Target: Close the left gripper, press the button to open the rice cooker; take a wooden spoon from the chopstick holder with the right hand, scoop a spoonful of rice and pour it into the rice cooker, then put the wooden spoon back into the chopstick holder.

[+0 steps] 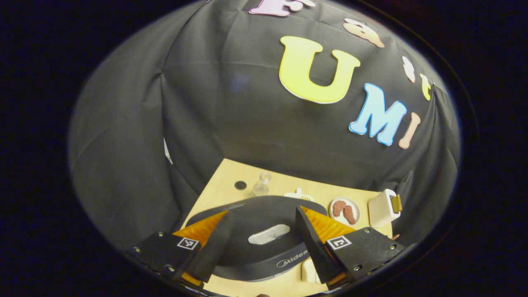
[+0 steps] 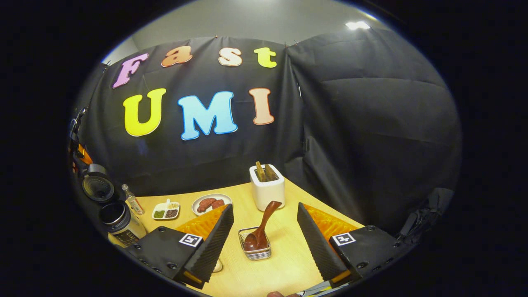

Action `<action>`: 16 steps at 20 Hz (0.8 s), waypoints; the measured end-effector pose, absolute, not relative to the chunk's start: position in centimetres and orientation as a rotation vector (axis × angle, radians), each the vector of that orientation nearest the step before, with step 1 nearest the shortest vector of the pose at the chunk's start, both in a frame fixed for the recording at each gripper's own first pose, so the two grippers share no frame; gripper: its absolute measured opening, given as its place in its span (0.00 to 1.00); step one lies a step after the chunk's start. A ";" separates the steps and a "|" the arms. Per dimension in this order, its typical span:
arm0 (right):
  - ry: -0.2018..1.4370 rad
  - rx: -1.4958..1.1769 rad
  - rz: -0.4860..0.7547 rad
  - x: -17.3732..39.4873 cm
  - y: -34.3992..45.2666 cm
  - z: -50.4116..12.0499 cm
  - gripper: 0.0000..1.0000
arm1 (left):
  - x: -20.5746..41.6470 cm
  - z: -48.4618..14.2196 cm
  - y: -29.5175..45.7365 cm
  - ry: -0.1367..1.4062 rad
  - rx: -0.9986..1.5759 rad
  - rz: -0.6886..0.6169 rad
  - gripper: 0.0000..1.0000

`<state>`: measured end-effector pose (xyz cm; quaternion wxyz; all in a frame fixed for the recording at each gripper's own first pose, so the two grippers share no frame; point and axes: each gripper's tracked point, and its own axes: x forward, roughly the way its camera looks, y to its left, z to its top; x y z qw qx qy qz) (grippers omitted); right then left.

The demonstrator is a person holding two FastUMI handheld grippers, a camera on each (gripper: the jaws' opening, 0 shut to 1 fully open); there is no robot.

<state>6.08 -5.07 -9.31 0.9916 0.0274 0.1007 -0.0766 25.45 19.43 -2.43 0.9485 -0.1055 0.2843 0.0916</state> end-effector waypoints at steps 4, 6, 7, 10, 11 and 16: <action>0.208 0.010 -0.098 6.5 -4.0 -10.7 0.98 | 22.5 -7.2 17.0 0.640 -0.251 0.166 0.95; 0.216 -0.017 -0.072 6.7 -3.6 -11.0 0.98 | 21.3 -9.3 16.0 0.664 -0.232 0.148 0.97; 0.218 -0.026 -0.059 6.7 -3.3 -11.2 0.98 | 20.9 -10.4 15.5 0.677 -0.211 0.144 0.99; 0.230 -0.047 -0.033 7.0 -2.6 -11.7 0.98 | 20.4 -13.7 14.5 0.718 -0.129 0.132 0.97; 0.235 -0.049 -0.025 7.0 -2.3 -11.8 0.98 | 20.0 -14.9 14.2 0.730 -0.100 0.129 0.97; 0.241 -0.061 -0.016 6.5 -2.0 -12.0 0.98 | 19.8 -17.4 13.7 0.725 0.036 0.132 0.98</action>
